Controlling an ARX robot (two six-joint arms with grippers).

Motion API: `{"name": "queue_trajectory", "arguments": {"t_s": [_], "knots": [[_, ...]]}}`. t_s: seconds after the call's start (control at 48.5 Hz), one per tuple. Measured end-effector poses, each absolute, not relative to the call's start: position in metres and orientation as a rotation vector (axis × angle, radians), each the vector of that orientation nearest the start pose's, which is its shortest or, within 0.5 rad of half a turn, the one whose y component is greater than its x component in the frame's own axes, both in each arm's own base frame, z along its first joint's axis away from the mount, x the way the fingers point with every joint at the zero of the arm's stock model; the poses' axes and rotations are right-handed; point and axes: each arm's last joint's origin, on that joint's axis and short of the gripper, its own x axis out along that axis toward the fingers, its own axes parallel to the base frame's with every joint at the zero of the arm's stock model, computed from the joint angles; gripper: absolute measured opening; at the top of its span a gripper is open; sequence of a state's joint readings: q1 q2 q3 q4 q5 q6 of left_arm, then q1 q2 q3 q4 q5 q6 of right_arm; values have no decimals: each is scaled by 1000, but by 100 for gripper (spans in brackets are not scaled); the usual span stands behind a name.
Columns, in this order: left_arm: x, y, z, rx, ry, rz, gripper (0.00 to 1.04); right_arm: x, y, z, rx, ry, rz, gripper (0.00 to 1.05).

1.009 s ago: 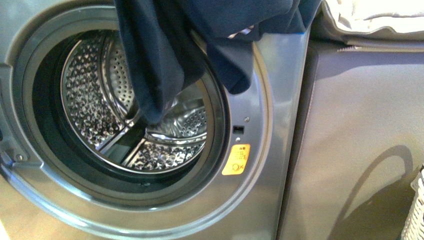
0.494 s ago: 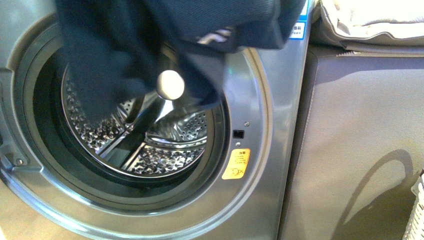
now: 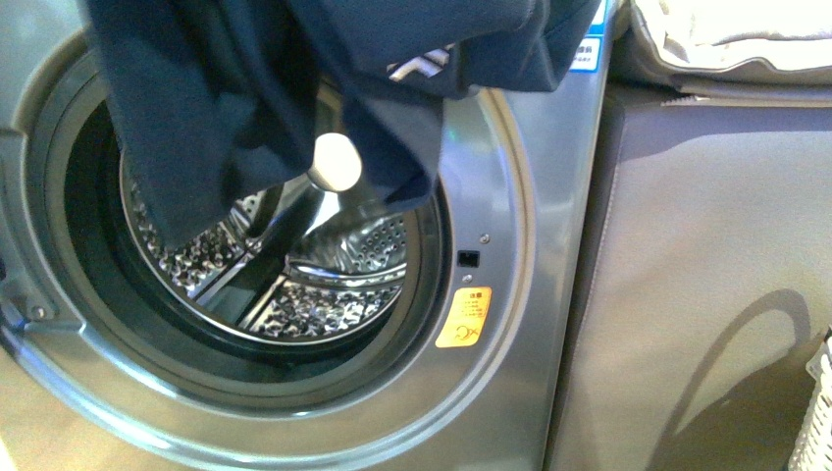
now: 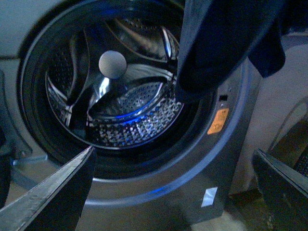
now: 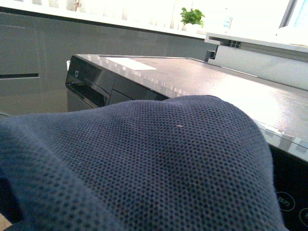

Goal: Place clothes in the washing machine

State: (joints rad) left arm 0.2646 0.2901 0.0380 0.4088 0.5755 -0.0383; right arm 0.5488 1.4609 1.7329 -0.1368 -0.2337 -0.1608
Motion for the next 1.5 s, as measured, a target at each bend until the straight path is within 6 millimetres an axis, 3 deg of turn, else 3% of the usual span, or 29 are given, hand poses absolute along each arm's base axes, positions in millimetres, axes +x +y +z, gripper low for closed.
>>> {"name": "queue_trajectory", "arguments": {"t_s": [0.288,0.391,0.515,0.783,1.154,1.318,1.504], "knots": [[138,24,263,38,-298,-404,98,258,165,502,-130,-199,766,8],[147,15,292,44,-346,-531,98,258,165,502,-130,-199,766,8],[155,4,309,39,-364,-676,98,258,165,502,-130,-199,766,8],[176,-14,327,47,-377,-856,98,258,165,502,-130,-199,765,8],[236,-23,336,30,-300,-782,98,258,165,502,-130,-199,765,8],[242,-36,333,17,-290,-851,98,258,165,502,-130,-199,766,8],[234,-58,339,-3,-370,-1021,98,258,165,502,-130,-199,765,8]]}}
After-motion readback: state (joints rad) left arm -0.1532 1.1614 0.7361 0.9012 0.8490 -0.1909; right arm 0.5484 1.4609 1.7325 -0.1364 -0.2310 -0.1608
